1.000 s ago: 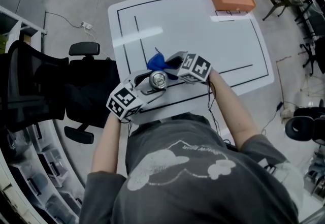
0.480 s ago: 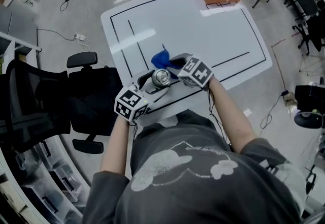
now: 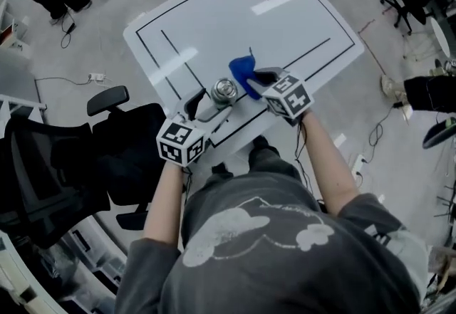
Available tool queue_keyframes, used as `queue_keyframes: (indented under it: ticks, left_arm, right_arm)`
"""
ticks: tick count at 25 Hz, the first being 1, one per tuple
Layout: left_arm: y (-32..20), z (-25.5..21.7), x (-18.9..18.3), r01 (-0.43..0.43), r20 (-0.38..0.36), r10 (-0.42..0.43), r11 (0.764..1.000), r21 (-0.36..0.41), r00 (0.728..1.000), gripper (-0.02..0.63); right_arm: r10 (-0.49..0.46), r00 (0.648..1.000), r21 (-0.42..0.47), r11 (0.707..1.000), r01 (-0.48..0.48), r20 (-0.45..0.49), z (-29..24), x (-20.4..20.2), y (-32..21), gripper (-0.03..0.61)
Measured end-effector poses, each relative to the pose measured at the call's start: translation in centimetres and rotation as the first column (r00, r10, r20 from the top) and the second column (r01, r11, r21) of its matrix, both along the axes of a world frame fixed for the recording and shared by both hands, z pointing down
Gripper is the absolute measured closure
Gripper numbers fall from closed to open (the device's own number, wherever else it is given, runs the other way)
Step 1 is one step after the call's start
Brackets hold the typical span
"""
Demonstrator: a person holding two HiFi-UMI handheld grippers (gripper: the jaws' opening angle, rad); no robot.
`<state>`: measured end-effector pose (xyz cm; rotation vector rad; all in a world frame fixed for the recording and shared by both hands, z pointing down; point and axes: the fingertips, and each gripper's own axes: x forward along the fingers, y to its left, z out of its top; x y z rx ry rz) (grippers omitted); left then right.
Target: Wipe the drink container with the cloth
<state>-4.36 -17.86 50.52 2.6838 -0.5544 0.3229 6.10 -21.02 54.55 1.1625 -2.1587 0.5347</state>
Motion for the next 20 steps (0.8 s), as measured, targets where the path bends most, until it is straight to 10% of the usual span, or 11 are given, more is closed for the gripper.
queue_keyframes:
  ticks: [9, 20]
  left_arm:
    - [2.4, -2.4, -2.3, 0.021, -0.058, -0.014, 0.994, 0.111, 0.998, 0.273]
    - [4.7, -2.6, -2.1, 0.036, -0.046, -0.033, 0.996, 0.079, 0.998, 0.273]
  right_arm:
    - [0.408, 0.908, 0.128, 0.9, -0.417, 0.091, -3.5, 3.7, 8.1, 0.511]
    - [0.469, 0.872, 0.143, 0.862, -0.487, 0.142, -4.2, 5.2, 13.4, 0.508]
